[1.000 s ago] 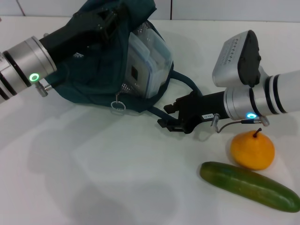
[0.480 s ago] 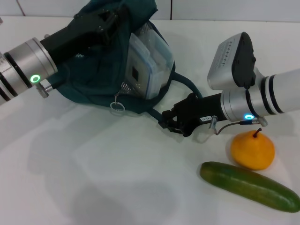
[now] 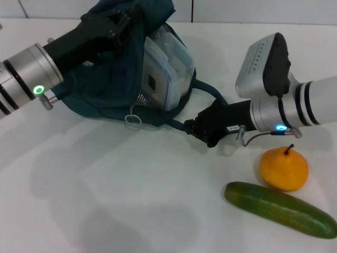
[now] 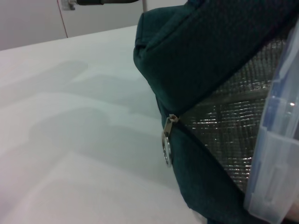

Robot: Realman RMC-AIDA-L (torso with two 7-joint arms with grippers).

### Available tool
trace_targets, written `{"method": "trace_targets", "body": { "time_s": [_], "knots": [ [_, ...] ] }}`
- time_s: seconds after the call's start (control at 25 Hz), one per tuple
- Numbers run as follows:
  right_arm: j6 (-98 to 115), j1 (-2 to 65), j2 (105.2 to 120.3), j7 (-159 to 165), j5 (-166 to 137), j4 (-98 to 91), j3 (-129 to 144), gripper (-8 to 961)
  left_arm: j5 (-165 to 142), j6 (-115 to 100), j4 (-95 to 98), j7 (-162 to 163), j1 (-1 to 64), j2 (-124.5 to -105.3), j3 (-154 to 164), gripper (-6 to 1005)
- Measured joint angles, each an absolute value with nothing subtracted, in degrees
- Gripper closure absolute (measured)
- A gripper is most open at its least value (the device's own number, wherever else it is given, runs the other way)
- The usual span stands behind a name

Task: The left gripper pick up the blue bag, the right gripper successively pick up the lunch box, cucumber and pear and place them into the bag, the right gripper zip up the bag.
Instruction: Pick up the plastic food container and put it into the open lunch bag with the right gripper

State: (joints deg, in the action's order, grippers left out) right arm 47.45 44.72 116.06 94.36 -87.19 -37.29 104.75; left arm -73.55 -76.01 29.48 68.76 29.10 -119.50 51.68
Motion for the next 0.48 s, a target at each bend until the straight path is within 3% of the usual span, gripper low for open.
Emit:
{"method": "trace_targets", "body": {
  "time_s": [0.48],
  "knots": [
    [47.42, 36.32, 115.99, 86.45, -83.69, -44.51, 97.26, 932, -73.39, -76.21, 29.44, 67.17, 28.64, -119.53, 51.51, 883]
  ]
}}
